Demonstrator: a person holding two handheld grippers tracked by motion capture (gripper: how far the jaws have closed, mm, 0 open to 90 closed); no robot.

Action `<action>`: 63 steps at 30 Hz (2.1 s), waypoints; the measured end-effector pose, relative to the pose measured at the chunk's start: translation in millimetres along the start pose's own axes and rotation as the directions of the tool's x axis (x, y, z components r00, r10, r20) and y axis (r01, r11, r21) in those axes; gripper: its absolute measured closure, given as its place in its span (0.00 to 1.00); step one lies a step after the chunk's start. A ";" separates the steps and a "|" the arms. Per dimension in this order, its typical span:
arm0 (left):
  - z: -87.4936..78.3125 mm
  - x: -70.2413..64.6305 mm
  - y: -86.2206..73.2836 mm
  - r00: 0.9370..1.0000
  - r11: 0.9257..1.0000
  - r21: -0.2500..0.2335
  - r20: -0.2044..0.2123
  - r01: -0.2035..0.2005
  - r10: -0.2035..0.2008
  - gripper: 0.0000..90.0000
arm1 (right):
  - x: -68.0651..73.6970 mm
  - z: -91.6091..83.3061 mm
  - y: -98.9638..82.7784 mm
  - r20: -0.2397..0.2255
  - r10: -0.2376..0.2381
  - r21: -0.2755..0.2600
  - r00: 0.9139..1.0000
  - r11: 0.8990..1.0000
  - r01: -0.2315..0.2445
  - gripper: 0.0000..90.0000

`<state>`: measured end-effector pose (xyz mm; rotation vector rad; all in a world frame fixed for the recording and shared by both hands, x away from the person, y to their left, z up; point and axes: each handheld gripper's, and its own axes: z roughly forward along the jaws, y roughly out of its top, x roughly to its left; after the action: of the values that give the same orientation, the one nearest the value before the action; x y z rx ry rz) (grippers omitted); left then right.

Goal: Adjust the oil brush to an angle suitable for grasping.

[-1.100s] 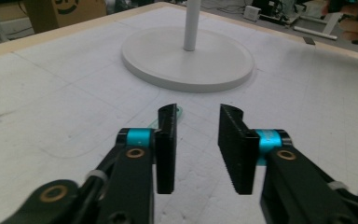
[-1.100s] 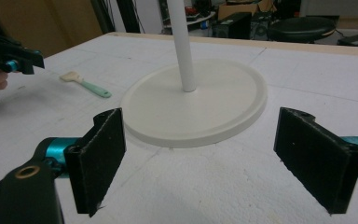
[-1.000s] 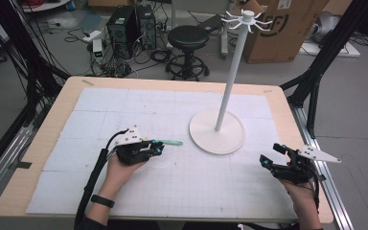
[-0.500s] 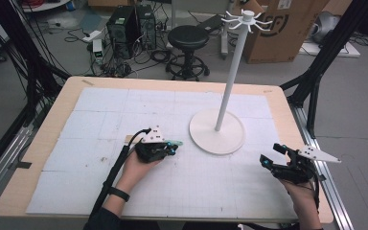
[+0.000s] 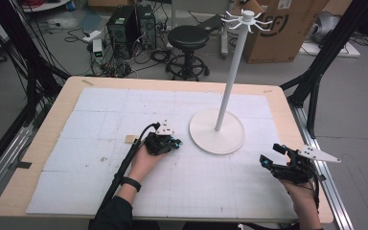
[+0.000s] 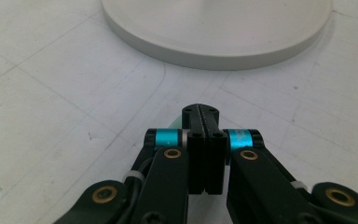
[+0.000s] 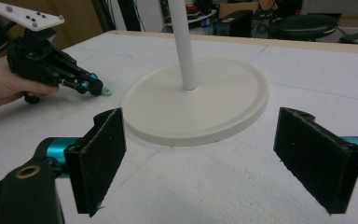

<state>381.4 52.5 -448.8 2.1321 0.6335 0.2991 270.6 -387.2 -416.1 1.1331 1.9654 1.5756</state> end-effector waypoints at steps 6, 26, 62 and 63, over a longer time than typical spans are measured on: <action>10.1 2.9 8.7 0.998 1.000 0.014 -0.061 0.008 -0.008 1.00 | 1.1 0.2 -0.2 -0.001 0.005 0.002 1.000 1.000 -0.005 0.18; 3.9 32.4 17.7 0.973 0.988 -0.031 -0.173 0.150 -0.153 0.85 | 0.1 -1.7 -2.7 -0.006 0.003 0.010 1.000 1.000 -0.003 0.18; -224.8 36.3 -123.2 0.953 0.858 -0.467 -0.089 0.216 -0.288 0.18 | -5.2 -2.0 -6.0 0.021 0.030 0.016 0.999 0.999 -0.030 0.18; -226.6 37.3 -125.6 0.951 0.856 -0.467 -0.094 0.219 -0.294 0.18 | -5.4 -2.1 -5.7 0.024 0.030 0.018 0.999 0.999 -0.030 0.18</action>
<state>274.6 289.2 -415.5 1.5634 0.8445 0.4287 270.4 -393.0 -421.9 1.1883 1.9599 1.5553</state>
